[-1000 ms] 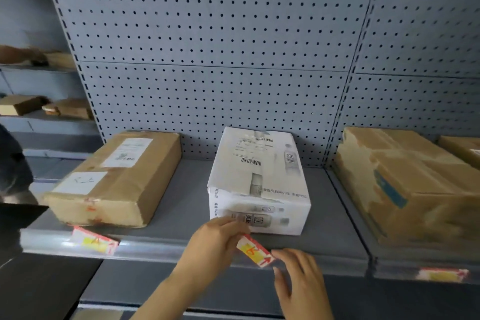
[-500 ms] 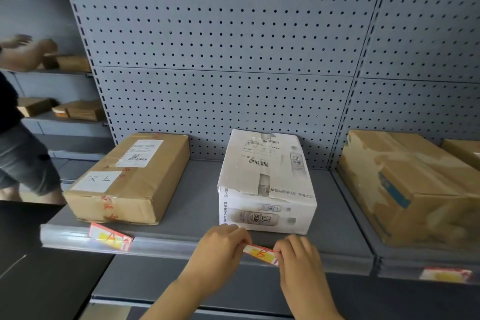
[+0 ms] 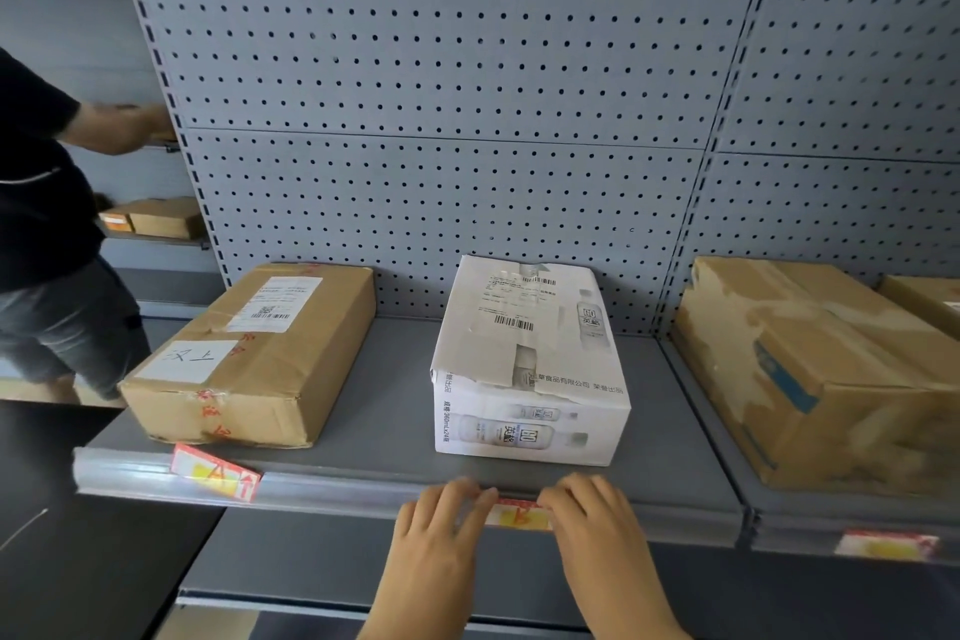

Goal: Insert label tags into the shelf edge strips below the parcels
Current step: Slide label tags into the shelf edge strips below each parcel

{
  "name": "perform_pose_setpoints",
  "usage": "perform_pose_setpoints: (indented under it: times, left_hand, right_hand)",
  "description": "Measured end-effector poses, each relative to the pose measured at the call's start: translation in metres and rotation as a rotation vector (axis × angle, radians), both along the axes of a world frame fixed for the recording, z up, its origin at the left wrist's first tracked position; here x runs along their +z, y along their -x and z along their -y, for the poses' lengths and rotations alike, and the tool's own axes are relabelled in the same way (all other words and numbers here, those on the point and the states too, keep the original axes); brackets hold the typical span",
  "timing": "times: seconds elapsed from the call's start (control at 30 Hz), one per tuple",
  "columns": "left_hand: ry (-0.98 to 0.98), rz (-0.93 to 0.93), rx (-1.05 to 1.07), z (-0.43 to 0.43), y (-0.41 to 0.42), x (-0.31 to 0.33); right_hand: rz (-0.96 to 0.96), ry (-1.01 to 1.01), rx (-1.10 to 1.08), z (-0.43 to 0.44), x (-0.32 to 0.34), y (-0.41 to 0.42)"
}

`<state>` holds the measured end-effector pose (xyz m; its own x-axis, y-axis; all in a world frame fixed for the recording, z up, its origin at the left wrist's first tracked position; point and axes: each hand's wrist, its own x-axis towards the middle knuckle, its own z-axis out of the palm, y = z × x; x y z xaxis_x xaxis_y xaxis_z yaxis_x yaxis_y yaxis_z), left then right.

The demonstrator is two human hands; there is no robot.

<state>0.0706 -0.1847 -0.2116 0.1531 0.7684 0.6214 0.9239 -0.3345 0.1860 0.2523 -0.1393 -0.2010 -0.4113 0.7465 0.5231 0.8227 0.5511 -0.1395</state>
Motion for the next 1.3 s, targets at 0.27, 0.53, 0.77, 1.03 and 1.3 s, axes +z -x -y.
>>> perform_pose_setpoints:
  times: [0.27, 0.53, 0.77, 1.03, 1.3]
  left_hand:
    - [-0.113, 0.01, 0.146, 0.002, -0.021, -0.015]
    - [-0.152, -0.017, 0.269, 0.005, -0.03, -0.021]
    - [-0.189, -0.041, 0.365, 0.01, -0.033, -0.019]
    - [-0.174, -0.047, 0.434, 0.015, -0.034, -0.016]
    - [-0.173, -0.037, 0.431, 0.015, -0.035, -0.017]
  right_hand:
    - [-0.168, -0.034, -0.058, 0.028, -0.027, 0.01]
    - [-0.026, -0.089, -0.027, 0.036, -0.047, 0.009]
    - [-0.021, 0.026, -0.001, 0.036, -0.04, 0.014]
    - [-0.022, 0.067, 0.003, 0.034, -0.031, 0.014]
    - [-0.036, 0.025, 0.054, 0.034, -0.029, 0.008]
